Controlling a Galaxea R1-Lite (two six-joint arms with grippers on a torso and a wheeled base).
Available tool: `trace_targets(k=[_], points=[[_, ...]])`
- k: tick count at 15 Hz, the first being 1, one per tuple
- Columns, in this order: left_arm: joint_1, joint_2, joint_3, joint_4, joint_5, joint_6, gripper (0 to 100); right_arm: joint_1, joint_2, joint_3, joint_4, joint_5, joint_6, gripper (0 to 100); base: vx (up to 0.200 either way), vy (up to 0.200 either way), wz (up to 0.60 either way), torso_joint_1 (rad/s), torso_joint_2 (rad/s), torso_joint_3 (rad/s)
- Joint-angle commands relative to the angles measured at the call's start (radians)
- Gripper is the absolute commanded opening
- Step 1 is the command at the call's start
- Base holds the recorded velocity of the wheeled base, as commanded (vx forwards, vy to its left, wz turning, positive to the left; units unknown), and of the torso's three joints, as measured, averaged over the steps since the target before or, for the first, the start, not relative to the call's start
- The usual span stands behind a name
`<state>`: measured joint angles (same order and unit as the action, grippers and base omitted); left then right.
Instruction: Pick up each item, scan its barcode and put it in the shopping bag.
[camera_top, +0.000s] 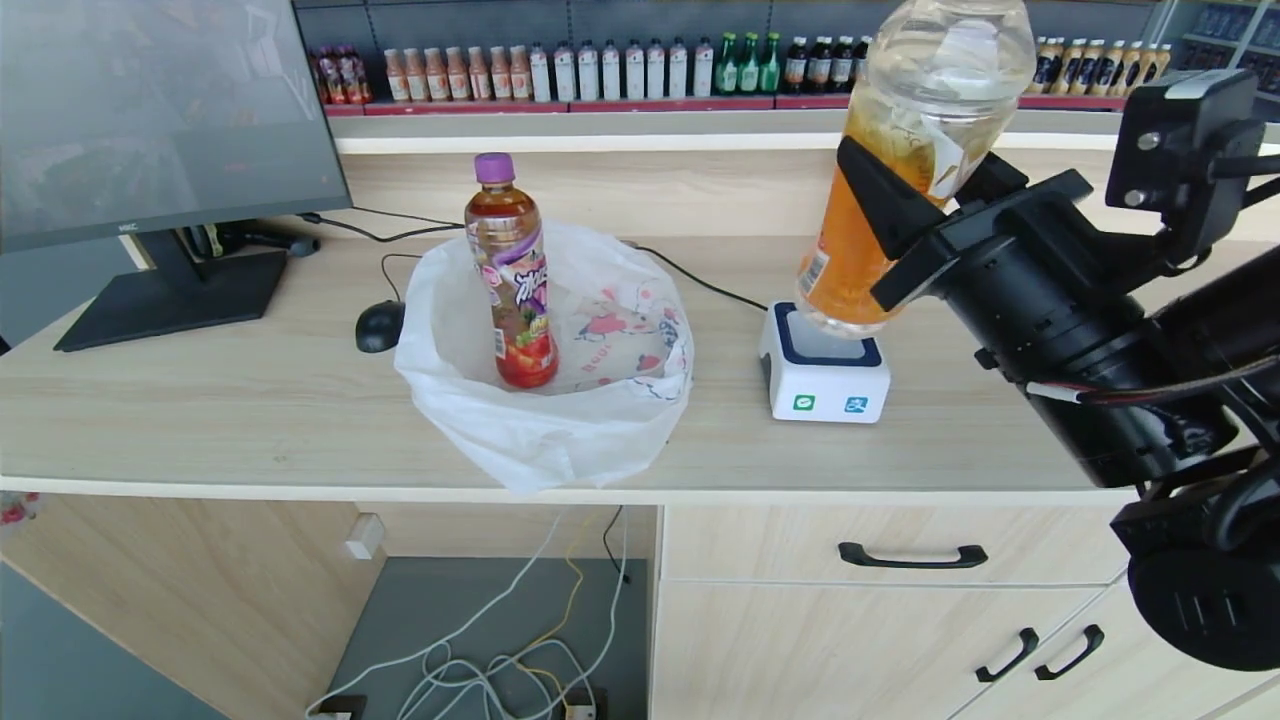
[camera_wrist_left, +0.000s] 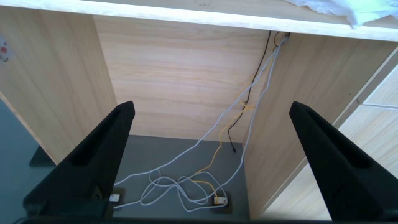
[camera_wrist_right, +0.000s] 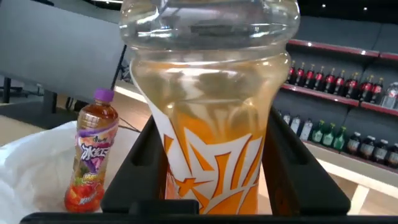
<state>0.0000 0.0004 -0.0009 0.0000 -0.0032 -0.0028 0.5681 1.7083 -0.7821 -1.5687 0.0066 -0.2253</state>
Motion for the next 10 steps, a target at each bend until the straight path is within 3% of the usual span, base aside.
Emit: trace_targets(k=[1,3,7,10], points=[[0.0,0.0,-0.001,0.0,0.0,0.0,100,-0.005,-0.013,0.037,-0.001,-0.096,0.095,0,0.0,0.0,0.0,0.0,0.0,0.0],[0.0,0.0,0.001,0.0,0.0,0.0,100,-0.008,-0.012,0.05,-0.002,-0.191,0.179,0,0.0,0.0,0.0,0.0,0.0,0.0],[0.0,0.0,0.001,0.0,0.0,0.0,100,-0.06,0.005,0.1,-0.002,-0.212,0.213,0,0.0,0.0,0.0,0.0,0.0,0.0],[0.0,0.0,-0.001,0.0,0.0,0.0,100,-0.042,0.002,0.13,-0.002,-0.212,0.213,0,0.0,0.0,0.0,0.0,0.0,0.0]])
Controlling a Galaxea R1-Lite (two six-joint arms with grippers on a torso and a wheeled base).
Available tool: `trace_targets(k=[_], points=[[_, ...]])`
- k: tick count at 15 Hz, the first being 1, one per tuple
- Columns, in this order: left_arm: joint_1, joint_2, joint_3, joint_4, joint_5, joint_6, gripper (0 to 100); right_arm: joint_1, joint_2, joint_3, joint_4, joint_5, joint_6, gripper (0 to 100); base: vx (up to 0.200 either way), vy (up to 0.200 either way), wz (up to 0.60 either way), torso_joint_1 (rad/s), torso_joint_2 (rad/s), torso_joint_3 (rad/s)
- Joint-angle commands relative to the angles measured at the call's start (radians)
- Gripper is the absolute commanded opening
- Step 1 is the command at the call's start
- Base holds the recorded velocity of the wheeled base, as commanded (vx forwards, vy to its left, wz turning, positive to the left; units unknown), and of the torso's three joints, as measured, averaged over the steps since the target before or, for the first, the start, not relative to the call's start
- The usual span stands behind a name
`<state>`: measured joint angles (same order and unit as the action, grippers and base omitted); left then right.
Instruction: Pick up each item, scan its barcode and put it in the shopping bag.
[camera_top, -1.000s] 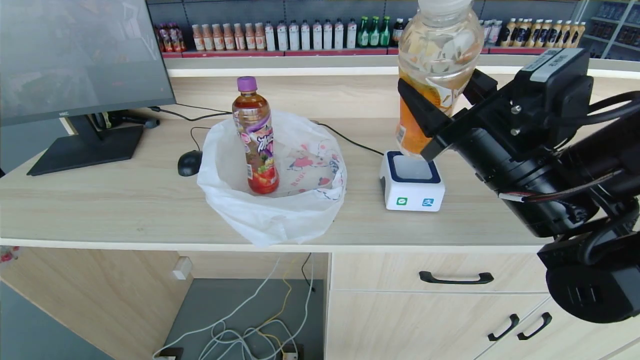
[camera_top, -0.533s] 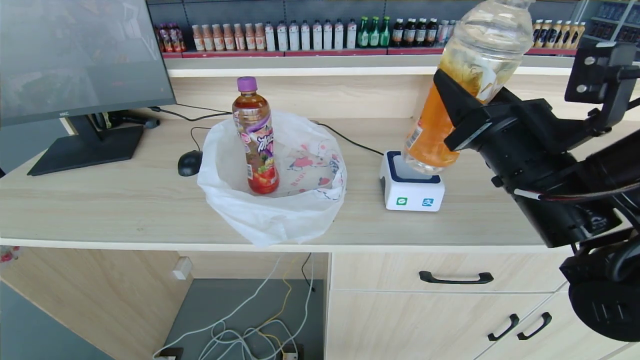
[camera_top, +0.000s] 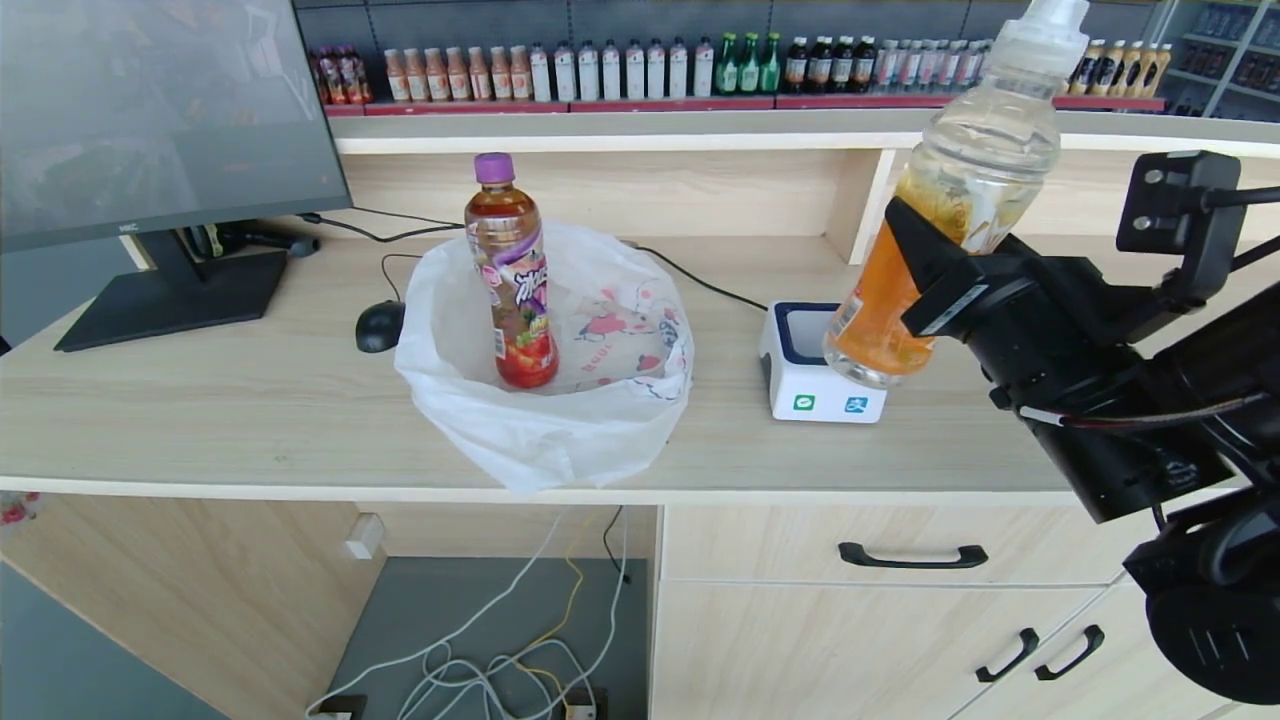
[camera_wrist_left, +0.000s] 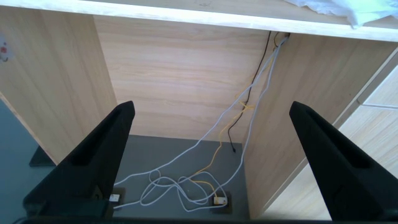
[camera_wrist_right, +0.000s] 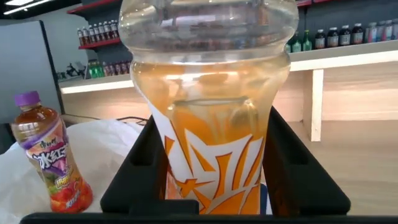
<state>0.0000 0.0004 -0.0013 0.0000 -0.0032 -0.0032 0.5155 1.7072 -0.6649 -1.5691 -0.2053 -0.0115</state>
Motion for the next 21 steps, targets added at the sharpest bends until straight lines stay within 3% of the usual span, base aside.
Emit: trace_targets(k=[1,3,21], points=[[0.0,0.0,0.0,0.0,0.0,-0.001,100,0.017,-0.003,0.022,-0.002,-0.002,-0.001,0,0.0,0.0,0.0,0.0,0.0,0.0],[0.0,0.0,0.0,0.0,0.0,-0.001,100,0.011,-0.008,0.027,-0.002,0.0,-0.004,0,0.0,0.0,0.0,0.0,0.0,0.0],[0.0,0.0,0.0,0.0,0.0,-0.003,100,-0.04,-0.001,0.018,-0.002,0.0,0.005,0,0.0,0.2,0.0,0.002,0.0,0.001]])
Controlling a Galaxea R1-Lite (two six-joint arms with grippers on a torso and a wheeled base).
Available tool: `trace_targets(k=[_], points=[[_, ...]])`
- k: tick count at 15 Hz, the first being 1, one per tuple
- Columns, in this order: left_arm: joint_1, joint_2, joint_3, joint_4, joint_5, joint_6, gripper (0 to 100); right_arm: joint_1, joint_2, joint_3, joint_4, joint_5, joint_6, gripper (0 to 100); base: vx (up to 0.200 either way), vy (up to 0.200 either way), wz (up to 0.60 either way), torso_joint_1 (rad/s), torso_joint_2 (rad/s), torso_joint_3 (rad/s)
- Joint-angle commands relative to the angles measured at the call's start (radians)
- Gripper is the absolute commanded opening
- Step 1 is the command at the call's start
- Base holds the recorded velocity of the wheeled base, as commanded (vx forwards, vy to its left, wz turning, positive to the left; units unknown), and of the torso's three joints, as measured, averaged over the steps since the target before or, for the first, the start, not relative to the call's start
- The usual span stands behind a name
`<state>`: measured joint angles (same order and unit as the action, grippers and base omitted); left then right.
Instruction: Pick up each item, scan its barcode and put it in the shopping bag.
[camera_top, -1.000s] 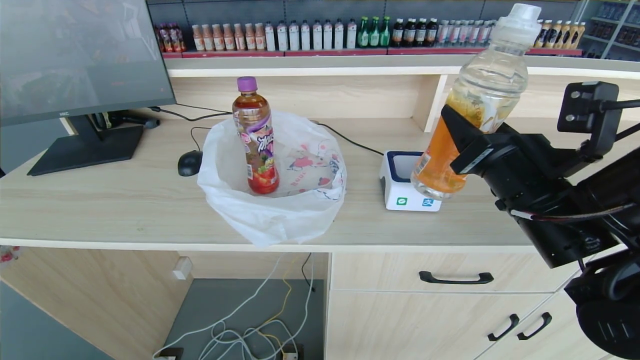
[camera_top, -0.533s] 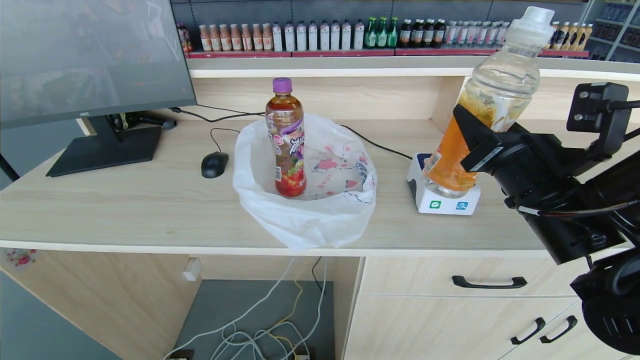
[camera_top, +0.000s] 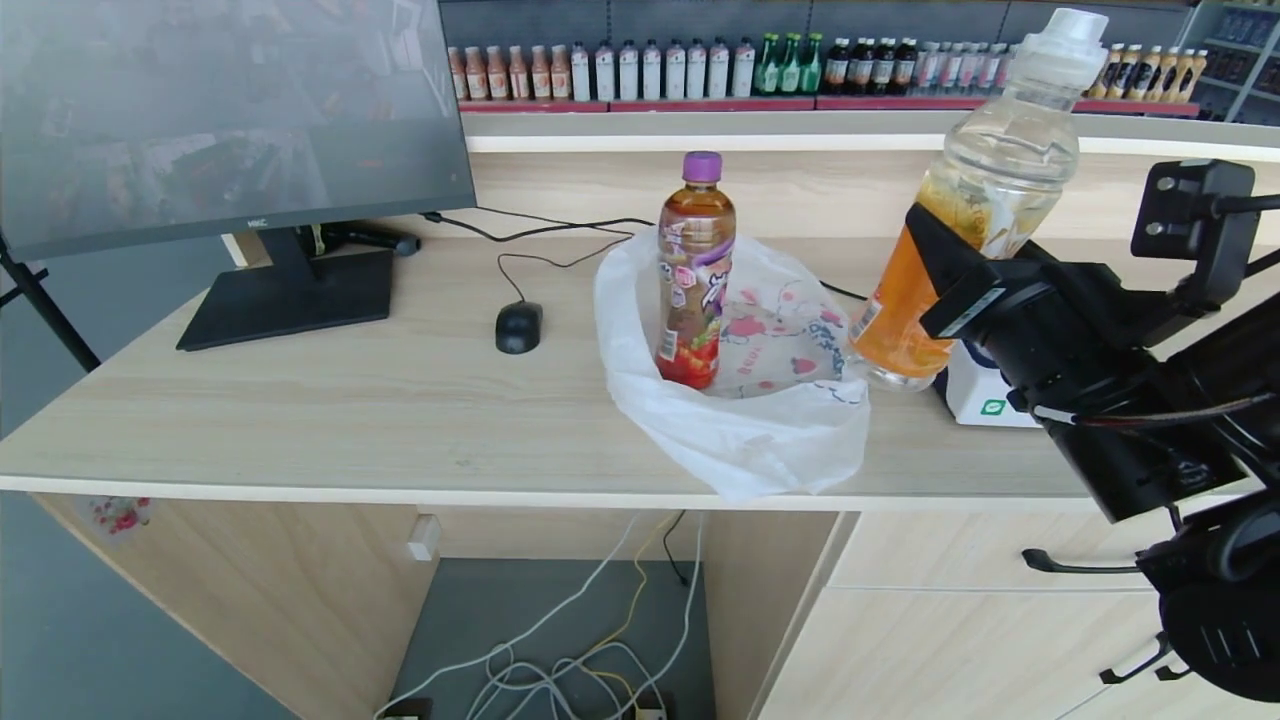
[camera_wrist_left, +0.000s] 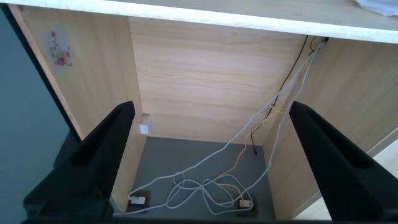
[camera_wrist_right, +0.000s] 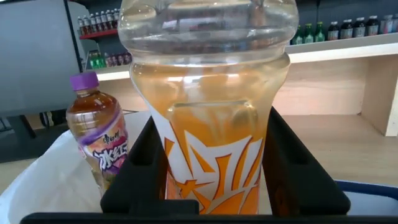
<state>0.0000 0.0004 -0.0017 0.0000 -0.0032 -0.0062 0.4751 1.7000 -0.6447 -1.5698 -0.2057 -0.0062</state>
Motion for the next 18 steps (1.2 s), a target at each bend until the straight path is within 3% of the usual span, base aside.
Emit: trace_targets(k=[1,18], points=[[0.0,0.0,0.0,0.0,0.0,0.002,100,-0.001,0.006,-0.013,-0.001,-0.001,0.002,0,0.0,0.0,0.0,0.0,0.0,0.0],[0.0,0.0,0.0,0.0,0.0,0.002,100,-0.049,0.179,-0.135,-0.001,0.0,0.002,0,0.0,0.0,0.0,0.0,0.0,0.0]])
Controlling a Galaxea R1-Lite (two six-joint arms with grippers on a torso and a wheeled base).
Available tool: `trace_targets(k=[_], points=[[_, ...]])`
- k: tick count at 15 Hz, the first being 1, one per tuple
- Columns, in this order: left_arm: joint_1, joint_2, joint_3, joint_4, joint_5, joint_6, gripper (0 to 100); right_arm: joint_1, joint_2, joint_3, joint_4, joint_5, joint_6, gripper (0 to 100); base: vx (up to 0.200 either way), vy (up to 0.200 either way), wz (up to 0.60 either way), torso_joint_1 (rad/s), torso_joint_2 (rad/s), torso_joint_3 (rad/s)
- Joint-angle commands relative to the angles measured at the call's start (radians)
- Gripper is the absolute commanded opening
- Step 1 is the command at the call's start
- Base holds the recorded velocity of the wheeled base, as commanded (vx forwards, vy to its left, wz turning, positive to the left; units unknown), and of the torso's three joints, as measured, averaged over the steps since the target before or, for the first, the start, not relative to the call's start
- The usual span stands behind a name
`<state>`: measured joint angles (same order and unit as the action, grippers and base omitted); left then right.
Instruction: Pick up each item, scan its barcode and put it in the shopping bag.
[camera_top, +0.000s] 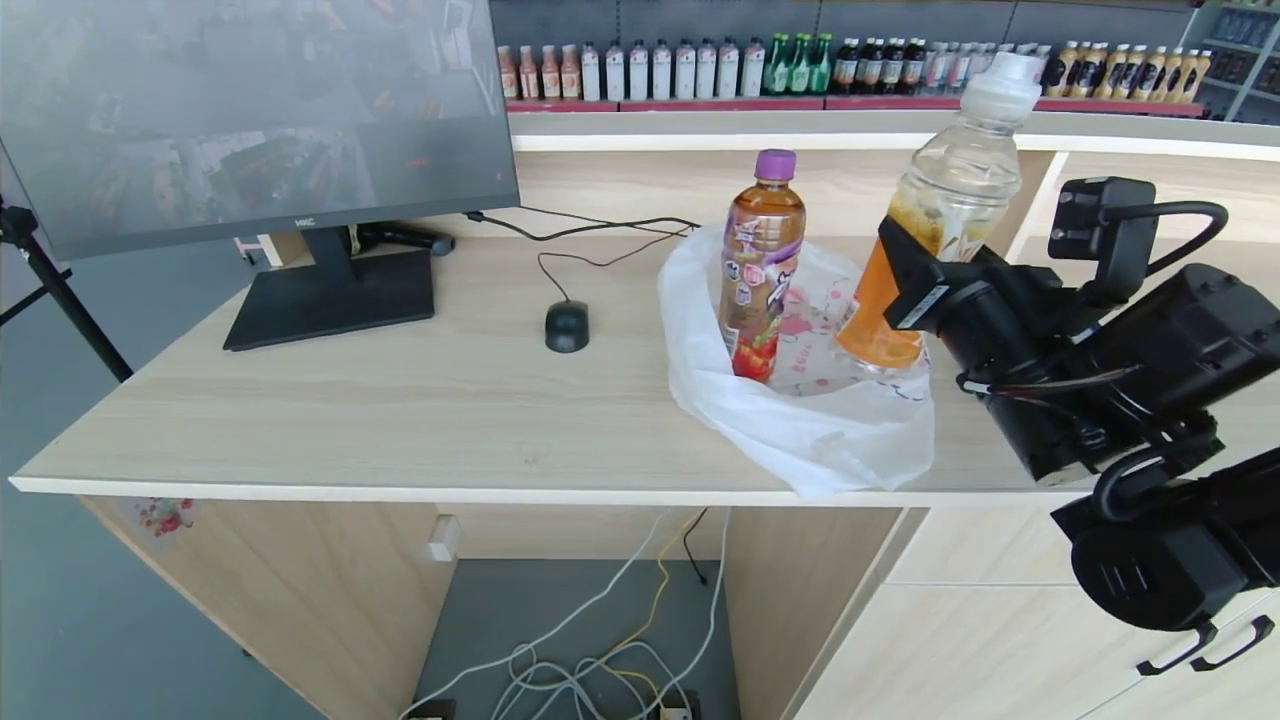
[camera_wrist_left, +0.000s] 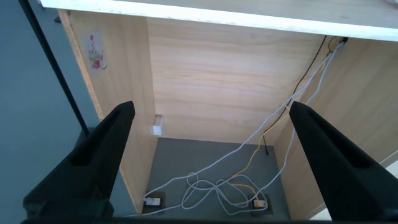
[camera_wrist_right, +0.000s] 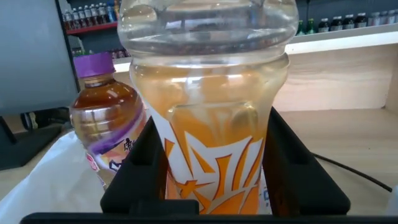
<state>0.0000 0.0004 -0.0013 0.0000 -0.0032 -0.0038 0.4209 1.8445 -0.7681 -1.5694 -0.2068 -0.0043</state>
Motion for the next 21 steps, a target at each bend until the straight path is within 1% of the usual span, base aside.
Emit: trace_targets(k=[1,10,13,21], points=[[0.0,0.0,0.0,0.0,0.0,-0.001,100,0.012,0.048,-0.027,-0.001,0.001,0.0,0,0.0,0.0,0.0,0.0,0.0,0.0],[0.0,0.0,0.0,0.0,0.0,-0.004,100,-0.008,0.187,-0.132,-0.001,0.001,0.007,0,0.0,0.0,0.0,0.0,0.0,0.0],[0.0,0.0,0.0,0.0,0.0,-0.002,100,0.003,0.226,-0.146,-0.001,0.001,0.017,0,0.0,0.0,0.0,0.0,0.0,0.0],[0.0,0.0,0.001,0.0,0.0,-0.002,100,-0.002,0.26,-0.152,-0.001,0.001,0.017,0,0.0,0.0,0.0,0.0,0.0,0.0]])
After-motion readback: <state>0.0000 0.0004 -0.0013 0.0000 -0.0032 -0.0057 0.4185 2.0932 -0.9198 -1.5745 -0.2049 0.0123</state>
